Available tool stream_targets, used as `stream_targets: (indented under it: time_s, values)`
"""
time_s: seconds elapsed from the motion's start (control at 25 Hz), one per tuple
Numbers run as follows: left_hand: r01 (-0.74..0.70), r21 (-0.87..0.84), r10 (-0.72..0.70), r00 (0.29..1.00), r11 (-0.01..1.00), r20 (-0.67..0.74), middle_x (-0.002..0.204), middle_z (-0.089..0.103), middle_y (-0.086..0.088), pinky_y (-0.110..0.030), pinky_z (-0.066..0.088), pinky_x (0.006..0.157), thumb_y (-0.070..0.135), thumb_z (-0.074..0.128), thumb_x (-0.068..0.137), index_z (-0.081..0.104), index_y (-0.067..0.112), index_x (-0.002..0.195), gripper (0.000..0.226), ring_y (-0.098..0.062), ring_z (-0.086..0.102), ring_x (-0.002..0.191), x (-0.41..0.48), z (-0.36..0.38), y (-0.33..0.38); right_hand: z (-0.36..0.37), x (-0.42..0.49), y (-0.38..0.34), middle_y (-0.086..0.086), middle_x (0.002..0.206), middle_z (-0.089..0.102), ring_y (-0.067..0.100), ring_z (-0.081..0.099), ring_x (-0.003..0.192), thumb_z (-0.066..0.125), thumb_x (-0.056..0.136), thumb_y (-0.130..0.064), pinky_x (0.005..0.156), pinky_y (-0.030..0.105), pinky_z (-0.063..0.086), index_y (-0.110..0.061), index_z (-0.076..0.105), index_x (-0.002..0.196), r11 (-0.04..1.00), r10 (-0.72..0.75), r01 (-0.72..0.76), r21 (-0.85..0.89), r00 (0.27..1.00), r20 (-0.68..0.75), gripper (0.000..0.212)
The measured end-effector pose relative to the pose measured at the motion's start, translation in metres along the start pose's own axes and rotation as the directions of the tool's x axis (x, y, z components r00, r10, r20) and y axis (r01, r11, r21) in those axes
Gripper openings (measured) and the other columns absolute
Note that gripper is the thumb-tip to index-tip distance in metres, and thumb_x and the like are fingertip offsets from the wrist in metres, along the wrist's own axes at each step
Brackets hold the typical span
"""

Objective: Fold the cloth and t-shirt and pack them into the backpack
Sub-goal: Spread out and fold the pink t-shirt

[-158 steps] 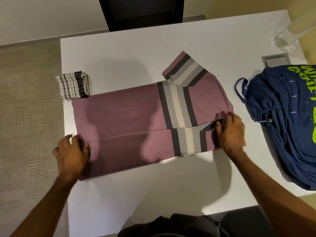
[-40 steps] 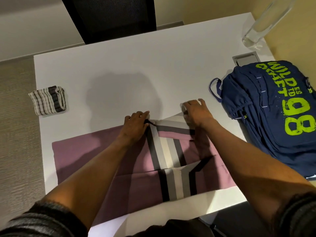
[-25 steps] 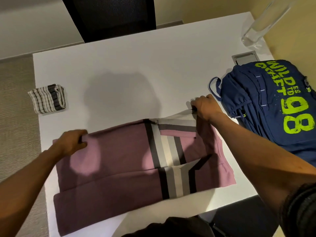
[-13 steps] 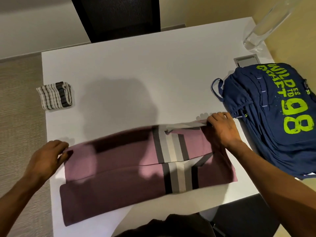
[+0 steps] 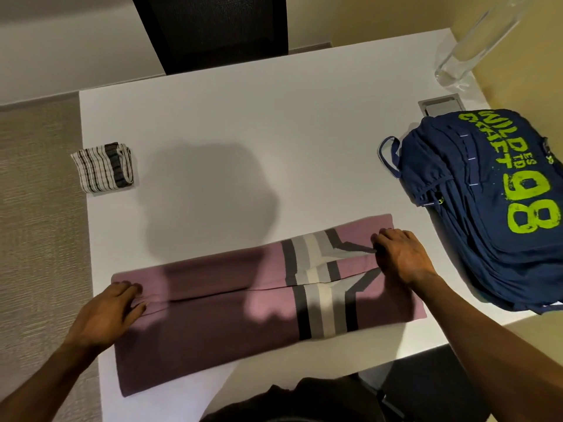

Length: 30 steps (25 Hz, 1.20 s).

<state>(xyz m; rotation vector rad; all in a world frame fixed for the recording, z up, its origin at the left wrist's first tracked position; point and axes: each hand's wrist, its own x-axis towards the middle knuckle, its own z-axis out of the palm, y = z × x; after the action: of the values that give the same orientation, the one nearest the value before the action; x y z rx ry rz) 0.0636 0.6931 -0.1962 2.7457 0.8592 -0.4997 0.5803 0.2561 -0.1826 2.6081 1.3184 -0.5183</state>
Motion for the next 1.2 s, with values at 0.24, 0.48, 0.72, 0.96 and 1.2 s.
stream_targets:
  time_s: [0.24,0.48,0.72,0.96,1.2]
  values:
    - [-0.064,-0.180,0.020,0.972,0.982,-0.235,0.101,0.069,-0.006,-0.046,0.046,0.079,0.040,0.037,0.102,0.072,0.013,0.098,0.045,-0.033,0.065,0.089,0.037,-0.025,0.094,-0.002,0.001,-0.067,0.008,0.138,0.061,0.026,0.053,0.129,0.042,0.098,-0.038,0.117,0.046,0.035,-0.016,0.061,0.132,0.975,0.082,-0.045,0.218,0.983,-0.166,0.045]
    - [-0.206,-0.279,0.109,0.939,0.938,-0.327,0.159,0.044,-0.017,-0.053,0.033,0.118,0.026,0.047,0.100,0.057,0.009,0.144,0.048,-0.034,0.039,0.147,0.081,0.016,0.243,0.028,0.016,-0.188,0.007,0.174,-0.004,0.021,-0.006,0.161,0.029,0.109,-0.038,0.131,0.046,0.005,-0.013,0.001,0.166,0.963,0.024,0.010,0.268,0.992,-0.121,0.069]
    - [0.027,-0.263,-0.058,0.992,0.964,-0.112,0.174,0.004,-0.006,-0.061,0.007,0.127,0.040,0.028,0.106,0.017,0.020,0.166,0.064,-0.026,0.002,0.161,0.078,0.049,0.282,0.049,0.010,-0.185,0.010,0.174,0.008,0.024,0.006,0.161,0.038,0.109,-0.037,0.128,0.054,0.017,-0.010,0.014,0.166,0.971,-0.006,0.051,0.232,0.982,-0.191,0.068]
    - [0.236,-0.263,-0.279,0.950,0.935,-0.141,0.175,-0.001,0.000,-0.062,0.005,0.126,0.041,0.026,0.107,0.005,0.024,0.166,0.066,-0.021,-0.002,0.161,0.051,0.060,0.210,0.060,0.012,-0.121,0.006,0.175,-0.007,0.021,-0.008,0.161,0.021,0.108,-0.048,0.130,0.053,0.008,-0.018,-0.001,0.166,0.971,0.130,-0.114,0.211,0.989,-0.065,0.069]
    - [0.395,-0.305,-0.448,0.886,0.867,-0.124,0.174,0.009,-0.008,-0.062,0.005,0.126,0.046,0.019,0.106,0.007,0.023,0.166,0.065,-0.028,0.005,0.161,0.023,0.062,0.145,0.054,0.020,-0.074,0.005,0.174,-0.015,0.022,-0.015,0.160,0.013,0.107,-0.056,0.131,0.047,0.002,-0.019,-0.012,0.165,0.940,0.249,-0.238,0.246,0.969,-0.013,0.072]
